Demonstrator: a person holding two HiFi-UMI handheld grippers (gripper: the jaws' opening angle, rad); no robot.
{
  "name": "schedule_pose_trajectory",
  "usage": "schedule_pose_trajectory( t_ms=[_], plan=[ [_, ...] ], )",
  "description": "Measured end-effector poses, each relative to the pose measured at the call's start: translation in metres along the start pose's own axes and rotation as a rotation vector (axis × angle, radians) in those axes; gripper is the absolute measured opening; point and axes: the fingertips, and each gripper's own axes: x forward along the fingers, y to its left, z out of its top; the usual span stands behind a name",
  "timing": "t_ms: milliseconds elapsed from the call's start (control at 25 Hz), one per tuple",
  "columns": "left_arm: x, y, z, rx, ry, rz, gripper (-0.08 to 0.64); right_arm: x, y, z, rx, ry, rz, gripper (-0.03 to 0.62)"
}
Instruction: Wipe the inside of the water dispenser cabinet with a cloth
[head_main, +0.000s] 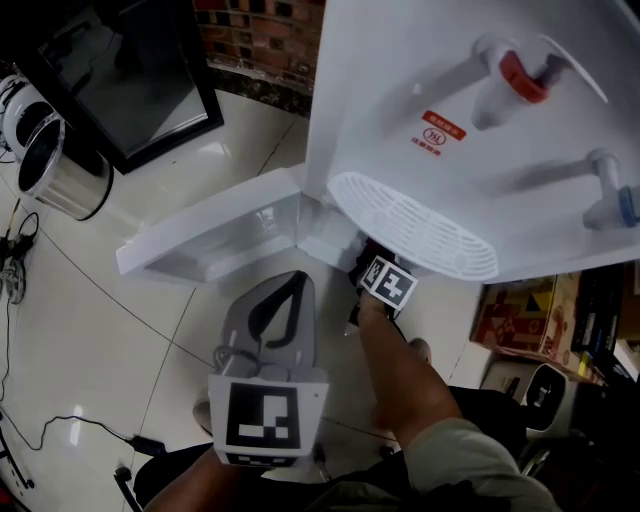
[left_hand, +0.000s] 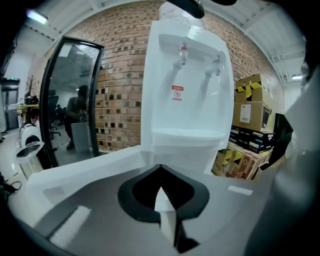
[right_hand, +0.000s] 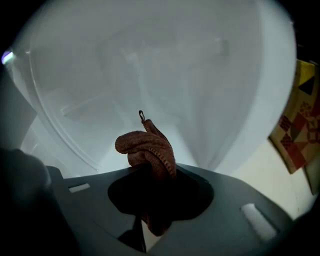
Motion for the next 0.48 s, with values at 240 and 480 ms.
schedule_pose_trajectory(
  t_ms=[240,480],
  plan=[
    [-0.008,-0.021,0.002,0.027,-0.01,-0.028,0.0,-0.017,-0.047,-0.01,0.135,-0.027,-0.076,0.1],
    [-0.013,-0.032,-0.008,0.043,0.008,-0.031,0.0,-0.019,-0.057,-0.013,0.144,-0.013,-0.057,0.101]
  ],
)
